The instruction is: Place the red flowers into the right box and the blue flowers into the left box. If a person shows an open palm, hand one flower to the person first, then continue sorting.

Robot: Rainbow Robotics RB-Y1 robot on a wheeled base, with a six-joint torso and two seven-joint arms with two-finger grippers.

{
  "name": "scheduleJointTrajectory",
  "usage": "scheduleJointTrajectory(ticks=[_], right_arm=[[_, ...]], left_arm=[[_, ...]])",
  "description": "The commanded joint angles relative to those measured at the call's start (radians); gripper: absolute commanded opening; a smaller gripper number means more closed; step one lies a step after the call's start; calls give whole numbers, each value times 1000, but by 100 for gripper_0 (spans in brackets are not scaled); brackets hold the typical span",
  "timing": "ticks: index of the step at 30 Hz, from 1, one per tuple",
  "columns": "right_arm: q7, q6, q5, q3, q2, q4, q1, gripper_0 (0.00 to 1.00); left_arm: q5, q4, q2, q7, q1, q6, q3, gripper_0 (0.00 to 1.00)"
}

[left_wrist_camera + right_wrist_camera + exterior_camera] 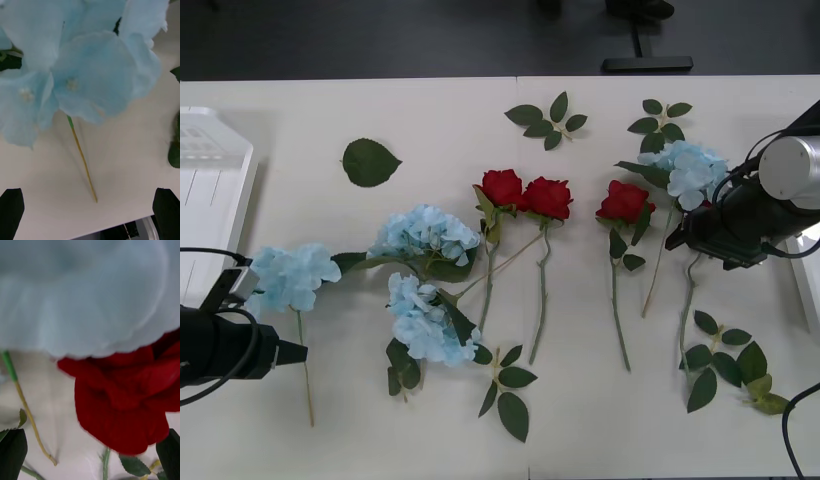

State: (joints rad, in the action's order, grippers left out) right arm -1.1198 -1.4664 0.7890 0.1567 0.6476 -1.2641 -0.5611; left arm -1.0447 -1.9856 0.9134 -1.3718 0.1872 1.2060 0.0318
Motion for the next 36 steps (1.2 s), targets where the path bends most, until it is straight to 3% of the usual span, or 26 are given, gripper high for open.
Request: scheduleJointTrajectory(ticks=[1,10,12,13,19,23,26,27,31,35,36], right_arm=[[-34,72,-16,0,-28,72,-53,100],[-69,110,-2,0,-40,137,-66,100],[-68,110,-2,0,-43,137,-66,84],[-69,110,-2,0,-42,137,-66,71],[-78,115,-8,1,-45,144,-66,32],[-92,135,-8,3,-48,161,-66,27],[-100,143,-8,3,-49,167,-66,10],[-101,141,-8,3,-49,167,-66,0],[-104,143,-5,3,-51,169,-66,0],[-106,138,10,0,-48,167,-66,0],[-107,135,22,-5,-46,167,-68,0]], left_arm=[[37,70,-33,33,-100,-31,57,100],[149,179,-84,40,-233,-31,152,100],[157,192,-91,39,-250,-31,160,100],[160,203,-97,39,-258,-31,161,100],[178,260,-128,30,-295,-34,175,100],[189,277,-137,28,-296,-34,177,100],[196,286,-139,25,-301,-34,180,100],[200,286,-139,25,-301,-34,181,100],[204,294,-143,25,-301,-37,183,100],[206,309,-151,25,-299,-46,184,56],[209,312,-153,26,-301,-48,184,35]])
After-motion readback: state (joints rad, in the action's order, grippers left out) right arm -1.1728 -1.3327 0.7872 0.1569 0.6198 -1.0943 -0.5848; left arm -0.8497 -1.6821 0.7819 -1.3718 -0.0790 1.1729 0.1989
